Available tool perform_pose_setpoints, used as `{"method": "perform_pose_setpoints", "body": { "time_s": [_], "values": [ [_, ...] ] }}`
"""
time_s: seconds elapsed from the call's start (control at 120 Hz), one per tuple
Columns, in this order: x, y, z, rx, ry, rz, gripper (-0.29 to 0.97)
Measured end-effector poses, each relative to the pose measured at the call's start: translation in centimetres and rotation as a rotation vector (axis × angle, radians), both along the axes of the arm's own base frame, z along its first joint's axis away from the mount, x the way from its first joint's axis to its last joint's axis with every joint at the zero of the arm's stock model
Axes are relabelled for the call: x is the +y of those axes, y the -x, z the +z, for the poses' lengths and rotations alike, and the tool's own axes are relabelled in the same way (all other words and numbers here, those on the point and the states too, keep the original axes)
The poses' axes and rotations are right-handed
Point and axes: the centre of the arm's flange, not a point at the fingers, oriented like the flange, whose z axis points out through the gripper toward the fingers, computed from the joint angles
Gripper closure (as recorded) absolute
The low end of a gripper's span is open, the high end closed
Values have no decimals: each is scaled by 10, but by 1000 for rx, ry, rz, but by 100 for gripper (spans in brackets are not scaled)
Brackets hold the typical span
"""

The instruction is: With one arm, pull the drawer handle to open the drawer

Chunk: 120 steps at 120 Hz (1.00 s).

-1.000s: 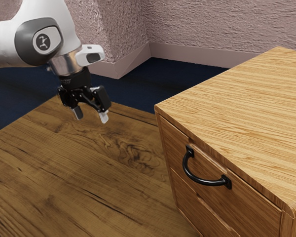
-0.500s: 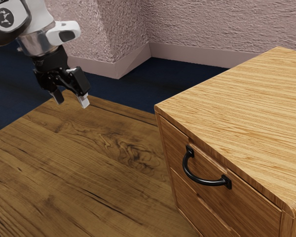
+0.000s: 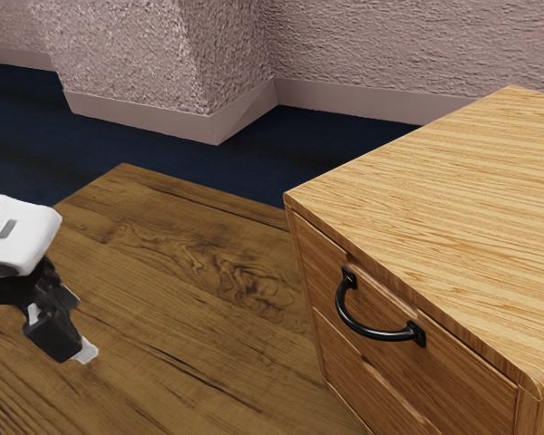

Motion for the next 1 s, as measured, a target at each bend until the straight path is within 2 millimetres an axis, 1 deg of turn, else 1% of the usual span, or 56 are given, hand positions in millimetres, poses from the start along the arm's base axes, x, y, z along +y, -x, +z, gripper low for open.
{"method": "perform_pose_setpoints", "body": {
  "time_s": [0.075,0.125,0.167,0.25,0.358,0.442,0.55,0.608,0.675,0.75,0.8,0.908,1.0],
  "values": [
    [-27,-12,-6,-55,-41,-202,0],
    [-51,-18,-10,-87,-93,-353,0],
    [-62,-19,-13,-112,-129,-449,0],
    [-79,-16,-11,-168,-196,-597,0],
    [-104,-1,7,-260,-299,-746,0],
    [-115,5,14,-309,-340,-858,0],
    [-117,2,19,-359,-367,-991,0],
    [-124,3,20,-380,-387,-1059,0],
    [-129,0,19,-382,-413,-1111,0],
    [-131,-6,16,-377,-438,-1153,0],
    [-128,-13,15,-381,-444,-1168,0],
    [-124,-31,5,-385,-449,-1202,0],
    [-126,-34,5,-408,-465,-1238,0]
  ]
}}
